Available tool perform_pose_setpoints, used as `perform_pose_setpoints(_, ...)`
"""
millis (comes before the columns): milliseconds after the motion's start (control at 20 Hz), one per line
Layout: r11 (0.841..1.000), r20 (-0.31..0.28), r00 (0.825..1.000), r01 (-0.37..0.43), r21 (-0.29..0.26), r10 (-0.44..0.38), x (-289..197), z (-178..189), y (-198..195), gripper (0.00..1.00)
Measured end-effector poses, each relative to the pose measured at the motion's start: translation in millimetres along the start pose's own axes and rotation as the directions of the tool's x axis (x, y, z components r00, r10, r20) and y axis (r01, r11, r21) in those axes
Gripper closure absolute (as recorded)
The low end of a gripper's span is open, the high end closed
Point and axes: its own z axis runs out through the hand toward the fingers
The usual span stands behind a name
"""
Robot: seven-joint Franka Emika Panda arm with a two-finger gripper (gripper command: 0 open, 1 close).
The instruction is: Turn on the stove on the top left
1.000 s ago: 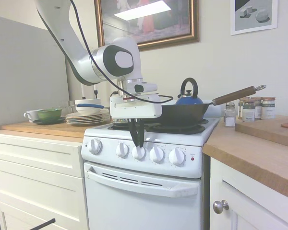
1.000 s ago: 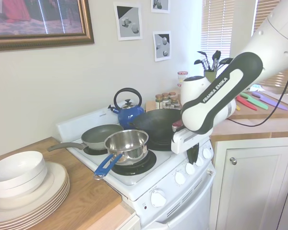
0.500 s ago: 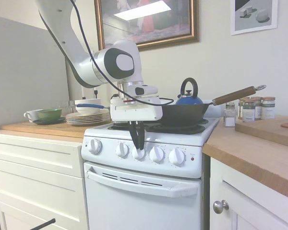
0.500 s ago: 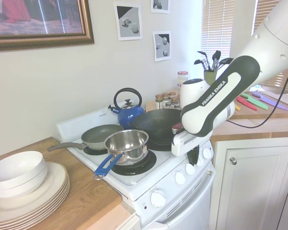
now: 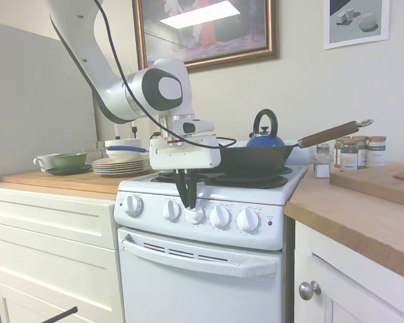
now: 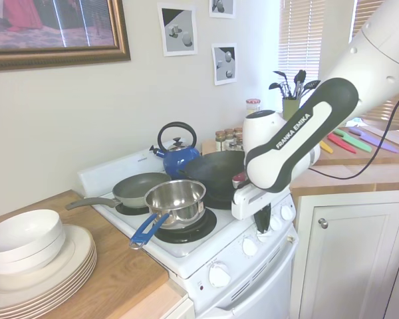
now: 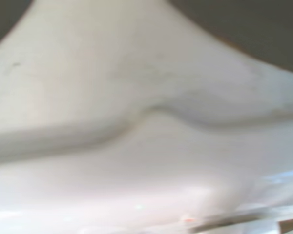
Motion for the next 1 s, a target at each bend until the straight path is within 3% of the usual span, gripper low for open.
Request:
perform_pose_setpoints(550, 1.000, 0.011, 1.000, -0.021, 0.008, 0.021, 0.3, 1.4, 0.1, 1.00)
perform_pose_setpoints(1000, 0.998, 0.057, 0.997, -0.045, 0.051, 0.043, 6.5, 1.0, 5.4, 1.00)
